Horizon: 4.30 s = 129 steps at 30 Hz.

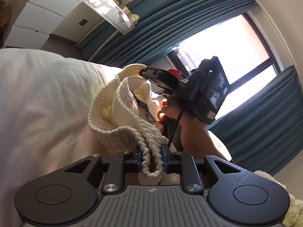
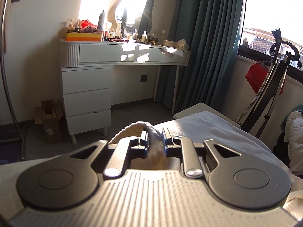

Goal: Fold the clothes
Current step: 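Lift the sweatpants by both cuffs and swing them over the bed, then lay the sweatpants flat on the bed and open both tools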

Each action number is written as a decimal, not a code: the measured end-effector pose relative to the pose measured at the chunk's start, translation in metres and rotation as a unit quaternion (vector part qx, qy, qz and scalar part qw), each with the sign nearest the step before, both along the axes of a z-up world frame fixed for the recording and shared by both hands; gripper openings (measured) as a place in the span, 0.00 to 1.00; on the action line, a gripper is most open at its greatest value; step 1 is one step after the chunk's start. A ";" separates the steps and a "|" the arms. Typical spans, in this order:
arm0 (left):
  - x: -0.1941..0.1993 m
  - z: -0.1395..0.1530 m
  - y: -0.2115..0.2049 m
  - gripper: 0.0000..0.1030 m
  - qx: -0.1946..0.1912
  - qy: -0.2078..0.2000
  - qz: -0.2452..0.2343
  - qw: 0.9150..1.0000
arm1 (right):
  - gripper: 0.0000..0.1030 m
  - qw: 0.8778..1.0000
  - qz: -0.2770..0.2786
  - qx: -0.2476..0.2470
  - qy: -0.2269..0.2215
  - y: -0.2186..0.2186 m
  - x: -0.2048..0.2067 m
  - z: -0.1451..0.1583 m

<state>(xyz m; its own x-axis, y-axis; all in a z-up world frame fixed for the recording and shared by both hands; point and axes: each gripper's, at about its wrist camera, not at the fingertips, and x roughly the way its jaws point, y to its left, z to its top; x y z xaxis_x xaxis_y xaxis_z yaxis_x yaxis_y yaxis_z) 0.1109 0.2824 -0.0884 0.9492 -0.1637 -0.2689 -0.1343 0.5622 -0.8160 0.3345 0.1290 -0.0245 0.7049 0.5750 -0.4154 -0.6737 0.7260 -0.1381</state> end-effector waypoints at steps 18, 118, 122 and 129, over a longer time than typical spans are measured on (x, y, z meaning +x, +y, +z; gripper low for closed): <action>-0.051 0.004 -0.004 0.84 -0.093 0.035 0.051 0.994 | 0.62 0.968 -0.181 0.172 0.029 -0.282 -0.173 0.098; -0.116 0.003 0.140 0.22 -0.087 0.174 0.052 0.980 | 0.11 0.452 -0.724 0.489 0.180 -0.702 -0.391 -0.109; -0.127 0.008 0.133 0.49 -0.082 0.173 0.025 0.981 | 0.26 0.449 -0.737 0.466 0.194 -0.698 -0.395 -0.101; -0.159 0.040 0.103 0.63 -0.023 0.166 -0.020 0.986 | 0.52 0.527 -0.751 0.378 0.125 -0.679 -0.405 -0.052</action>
